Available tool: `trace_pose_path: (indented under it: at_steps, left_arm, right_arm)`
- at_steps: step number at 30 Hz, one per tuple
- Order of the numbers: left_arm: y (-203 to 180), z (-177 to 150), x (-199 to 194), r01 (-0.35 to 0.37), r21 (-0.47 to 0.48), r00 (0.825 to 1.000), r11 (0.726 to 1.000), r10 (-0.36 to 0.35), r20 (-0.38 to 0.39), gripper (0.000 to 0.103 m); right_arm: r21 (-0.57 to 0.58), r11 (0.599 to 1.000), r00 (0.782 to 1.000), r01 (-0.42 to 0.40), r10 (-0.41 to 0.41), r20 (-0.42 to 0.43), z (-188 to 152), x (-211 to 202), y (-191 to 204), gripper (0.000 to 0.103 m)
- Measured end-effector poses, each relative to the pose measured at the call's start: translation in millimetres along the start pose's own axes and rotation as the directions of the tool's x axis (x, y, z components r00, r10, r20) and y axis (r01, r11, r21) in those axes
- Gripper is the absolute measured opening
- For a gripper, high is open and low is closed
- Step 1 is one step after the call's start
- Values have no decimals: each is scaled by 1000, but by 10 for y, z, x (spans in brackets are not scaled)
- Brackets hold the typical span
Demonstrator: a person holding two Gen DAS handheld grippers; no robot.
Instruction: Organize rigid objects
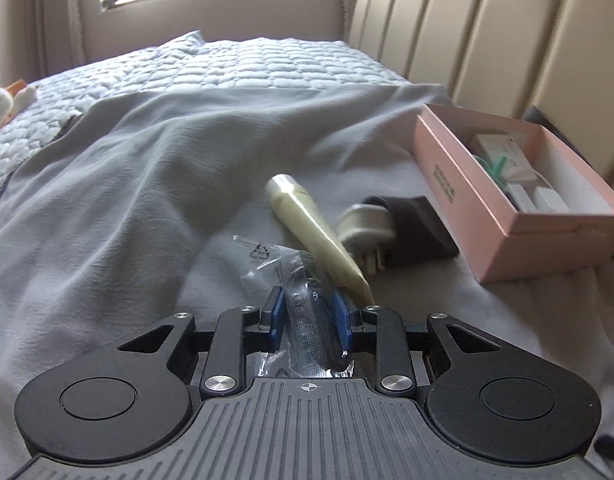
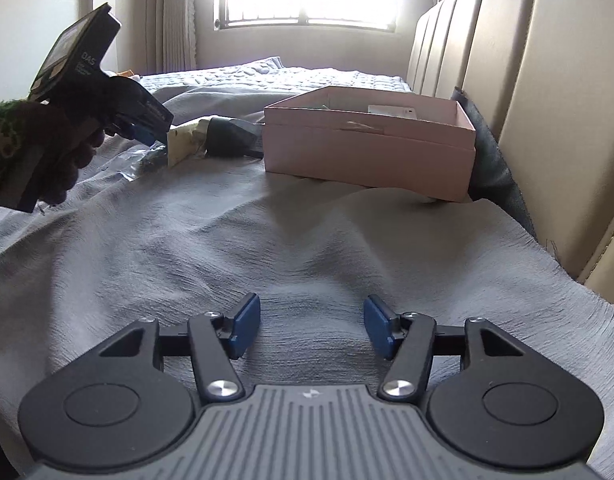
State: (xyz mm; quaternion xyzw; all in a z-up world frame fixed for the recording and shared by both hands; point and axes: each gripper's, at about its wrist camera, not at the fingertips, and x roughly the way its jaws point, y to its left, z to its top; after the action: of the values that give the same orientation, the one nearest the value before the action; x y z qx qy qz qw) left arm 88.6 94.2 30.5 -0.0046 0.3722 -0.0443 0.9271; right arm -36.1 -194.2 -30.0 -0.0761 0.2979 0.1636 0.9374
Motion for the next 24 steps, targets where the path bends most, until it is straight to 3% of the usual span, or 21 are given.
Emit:
trace_pose_path:
  at_steps: [3, 6, 9, 11, 13, 15, 17, 21, 24]
  left_arm:
    - [-93, -117, -32, -23, 93, 1000, 995, 21, 16, 39]
    - [-61, -119, 88, -39, 43, 998, 998, 41, -44, 50]
    - [49, -130, 90, -18, -46, 999, 999, 16, -45, 49]
    - [71, -160, 61, -4, -22, 1000, 1000, 3, -30, 48]
    - [104, -209, -6, 27, -20, 1000, 999, -28, -5, 42]
    - [200, -271, -124, 84, -83, 996, 993, -82, 24, 28]
    - [308, -333, -275, 123, -148, 992, 981, -117, 49, 24]
    - [465, -510, -615, 158, -207, 984, 966, -136, 114, 24]
    - [562, -658, -780, 167, -253, 982, 953, -138, 130, 23]
  right_arm:
    - [0, 1000, 1000, 4, -4, 2, -4, 3, 6, 59]
    - [1, 1000, 1000, 3, -3, -9, 1, 27, 2, 61]
    - [39, 999, 999, -23, 25, -40, 22, 52, -65, 63]
    - [107, 993, 995, -54, 62, -73, 59, 77, -152, 65]
    - [132, 988, 990, -84, 98, -103, 102, 108, -191, 73]
    - [98, 992, 985, -80, 94, -143, 174, 142, -136, 77]
    - [39, 998, 987, -55, 61, -151, 276, 156, -20, 77]
    - [-152, 988, 999, -33, 31, -18, 614, 134, 343, 75]
    - [-231, 971, 997, -55, 64, 34, 1035, 281, 588, 75]
